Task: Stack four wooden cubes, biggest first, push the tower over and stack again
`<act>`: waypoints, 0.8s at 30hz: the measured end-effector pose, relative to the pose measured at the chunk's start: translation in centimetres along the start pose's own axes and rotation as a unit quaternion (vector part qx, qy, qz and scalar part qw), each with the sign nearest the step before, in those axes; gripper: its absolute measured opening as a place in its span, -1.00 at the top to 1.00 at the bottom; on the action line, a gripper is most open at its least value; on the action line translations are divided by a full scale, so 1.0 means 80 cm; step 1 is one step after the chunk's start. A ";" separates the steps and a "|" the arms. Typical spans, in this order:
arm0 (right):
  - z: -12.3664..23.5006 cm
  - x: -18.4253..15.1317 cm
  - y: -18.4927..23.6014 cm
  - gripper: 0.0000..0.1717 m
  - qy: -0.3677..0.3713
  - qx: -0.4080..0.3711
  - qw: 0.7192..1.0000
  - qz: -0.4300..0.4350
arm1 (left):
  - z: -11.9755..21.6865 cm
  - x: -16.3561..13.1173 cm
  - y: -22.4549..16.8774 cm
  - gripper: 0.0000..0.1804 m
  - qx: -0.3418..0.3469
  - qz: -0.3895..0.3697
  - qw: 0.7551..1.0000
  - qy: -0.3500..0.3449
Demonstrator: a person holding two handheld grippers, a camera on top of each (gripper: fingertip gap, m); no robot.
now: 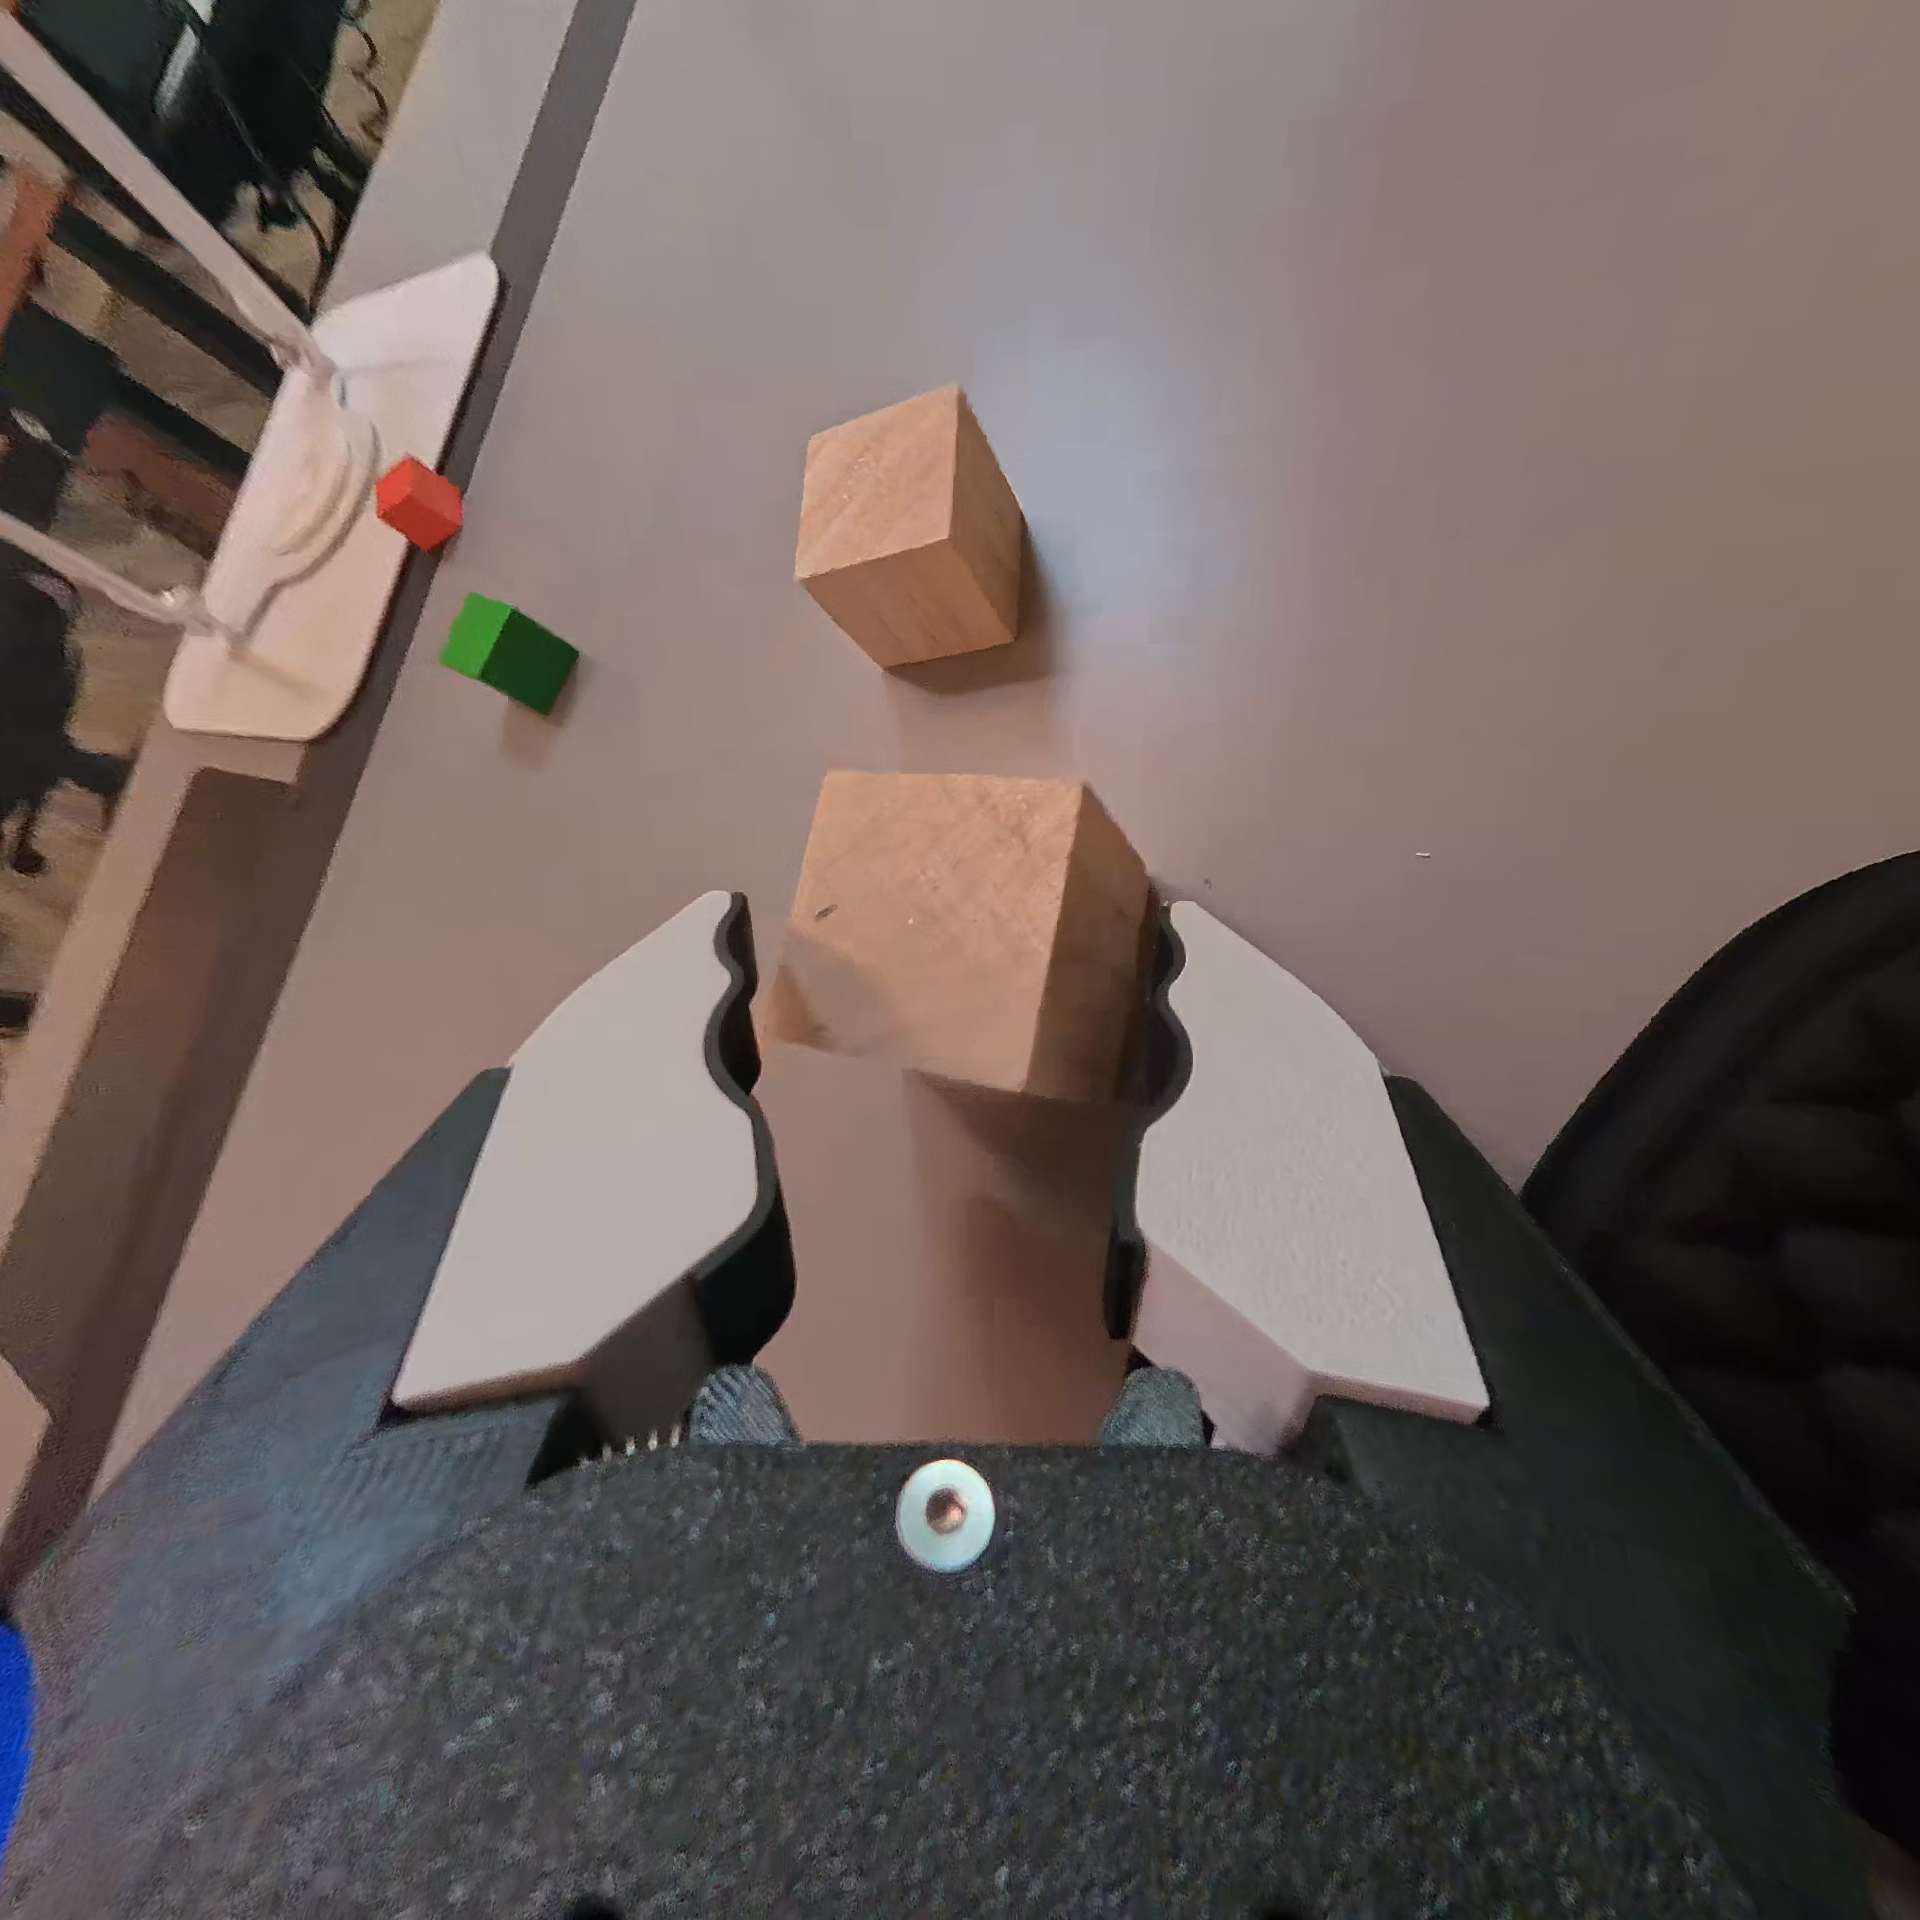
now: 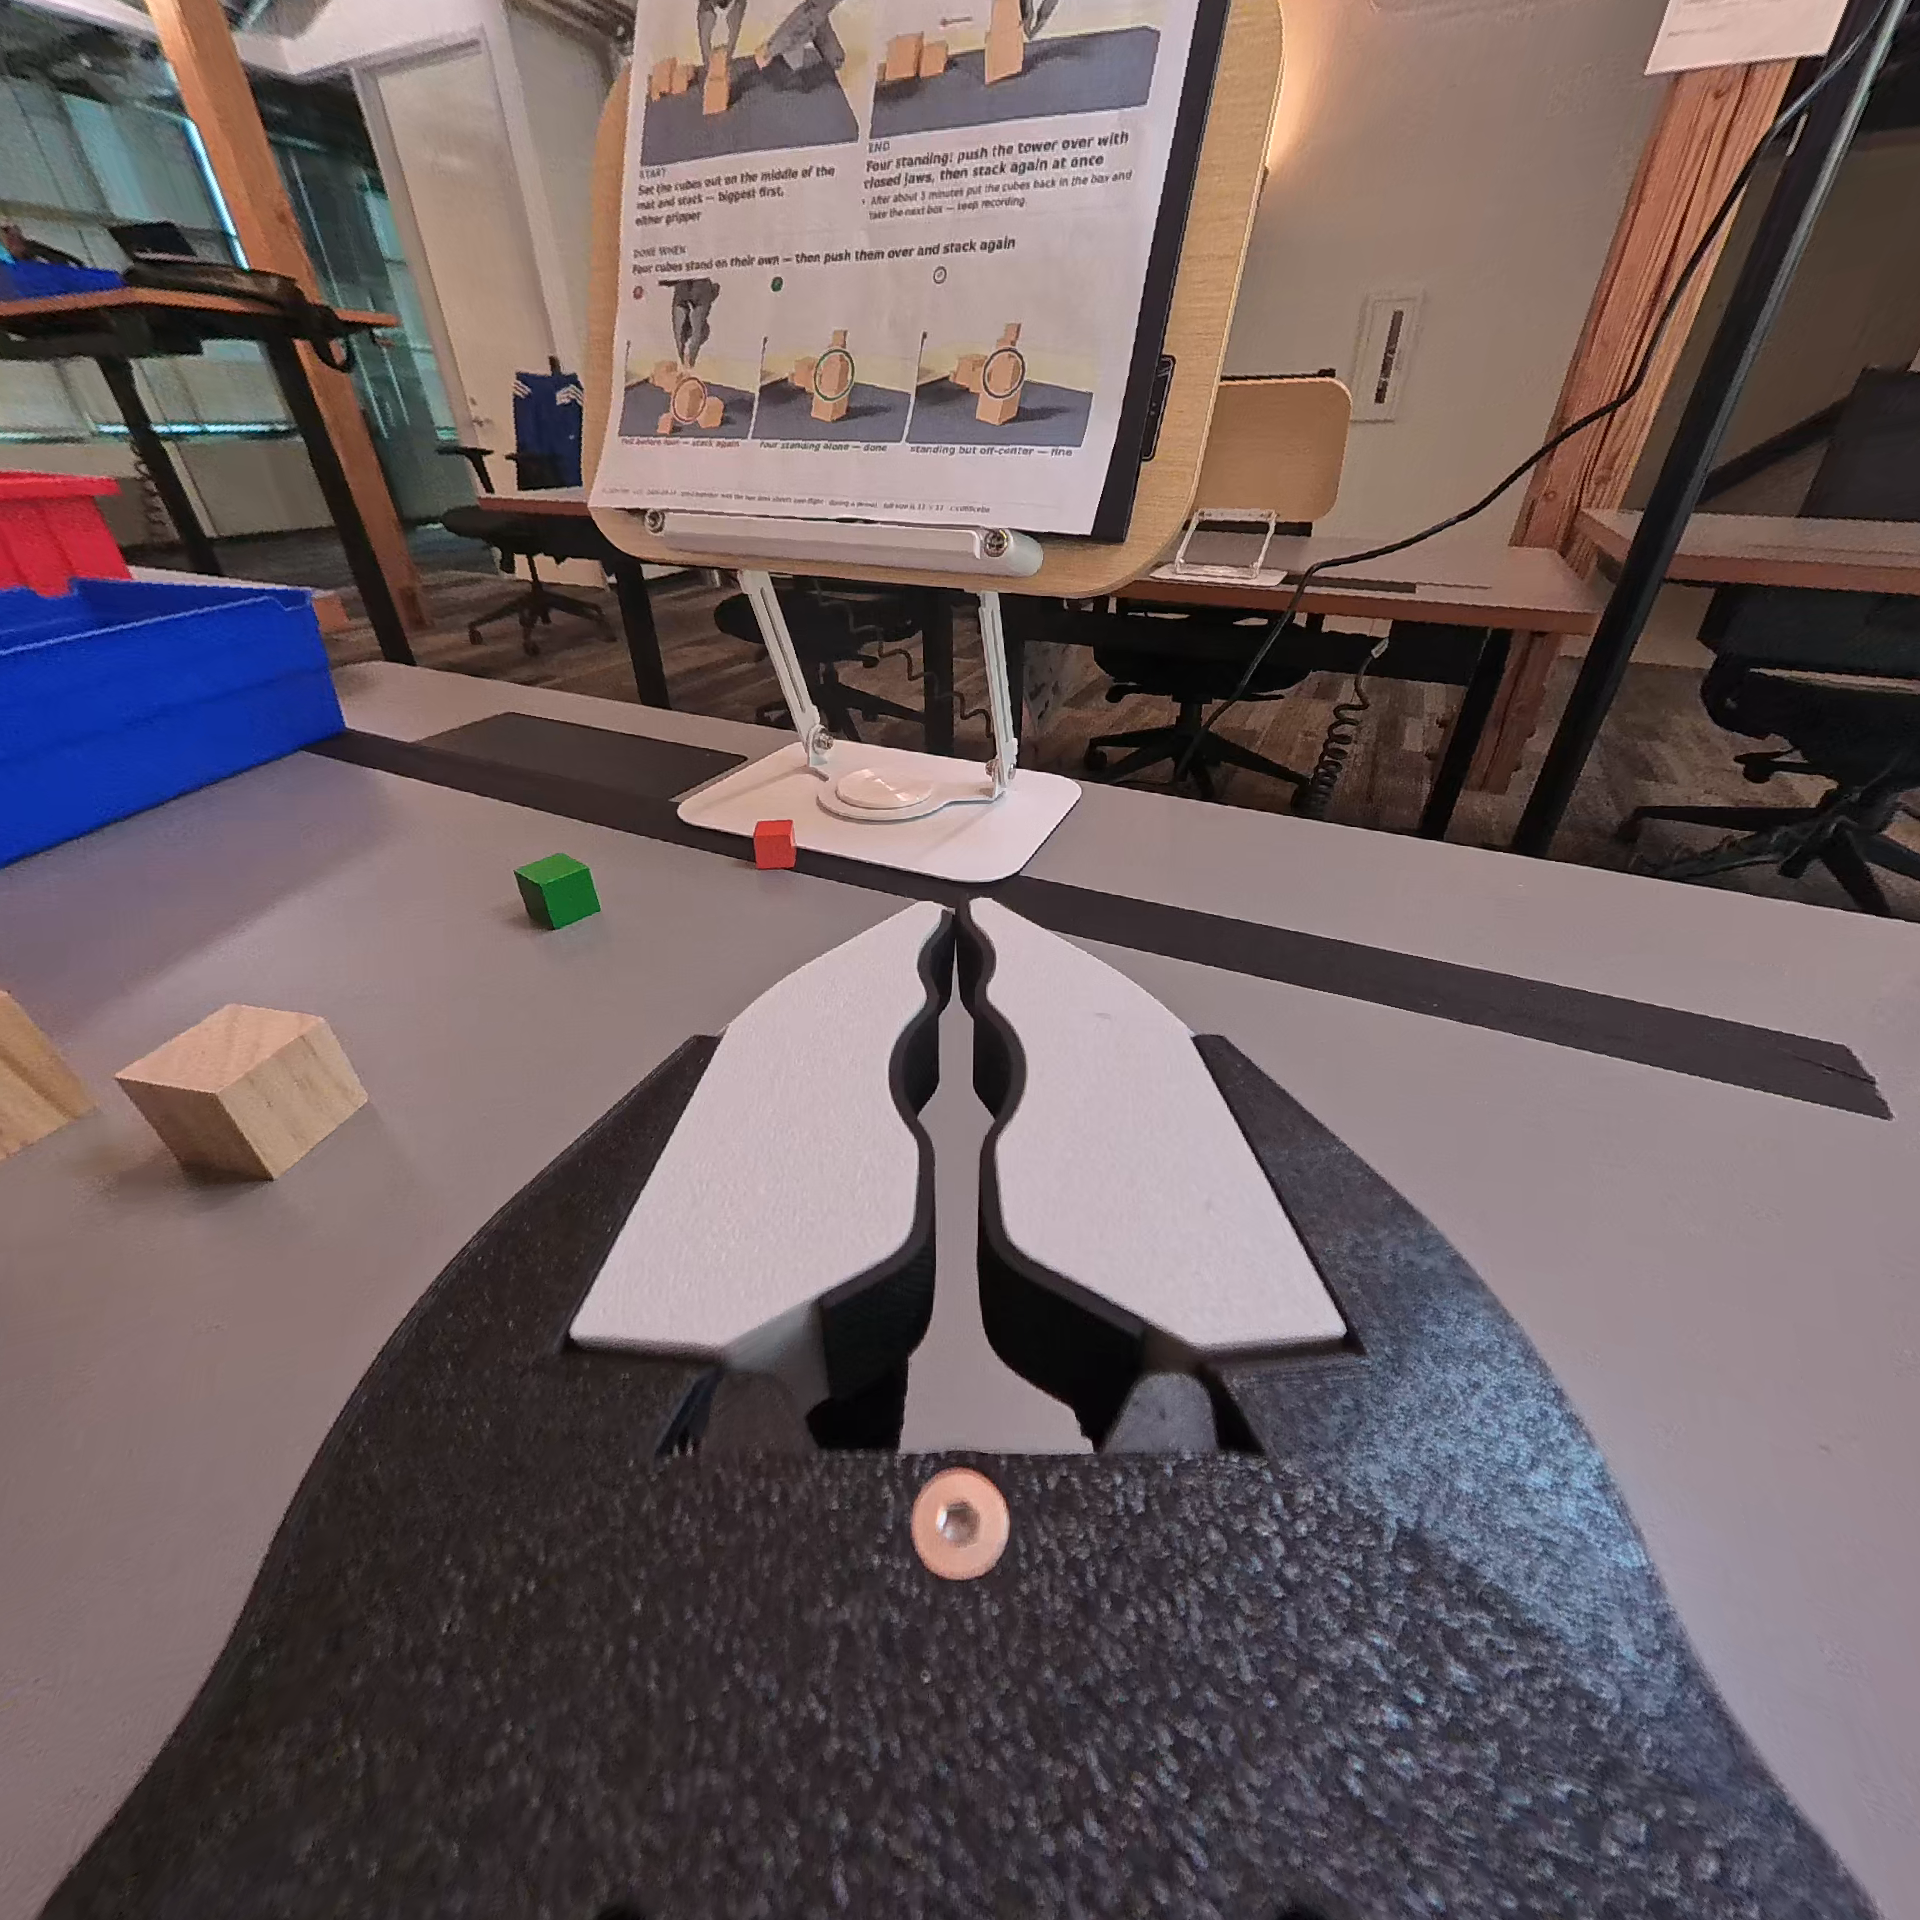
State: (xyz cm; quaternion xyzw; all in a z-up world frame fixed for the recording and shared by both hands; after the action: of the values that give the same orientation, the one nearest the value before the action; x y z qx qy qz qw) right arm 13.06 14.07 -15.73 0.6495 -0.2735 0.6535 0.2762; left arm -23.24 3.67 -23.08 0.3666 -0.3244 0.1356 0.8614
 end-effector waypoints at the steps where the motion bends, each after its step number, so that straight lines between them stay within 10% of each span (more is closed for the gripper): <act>1: 0.000 0.000 0.000 1.00 0.000 0.001 1.000 0.000 | 0.000 -0.003 0.004 0.19 -0.006 0.009 1.000 0.009; 24: -0.001 -0.001 -0.001 1.00 0.001 0.004 1.000 -0.005 | -0.061 0.004 0.041 0.30 -0.067 0.016 0.998 -0.008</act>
State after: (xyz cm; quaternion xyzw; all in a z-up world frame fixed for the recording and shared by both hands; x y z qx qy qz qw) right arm 13.08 14.14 -15.84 0.6515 -0.2675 0.6534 0.2775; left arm -22.30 9.44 -23.61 0.3042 -0.3452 0.1248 0.8790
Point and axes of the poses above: each gripper's, where its closed fingertips meet, z back along the fingers, x out of its top, y = z × x across the jaws, the point moved 4 cm from there along z, back along the fingers, and after that the axes turned 13 degrees about x, right-handed, at the moved point
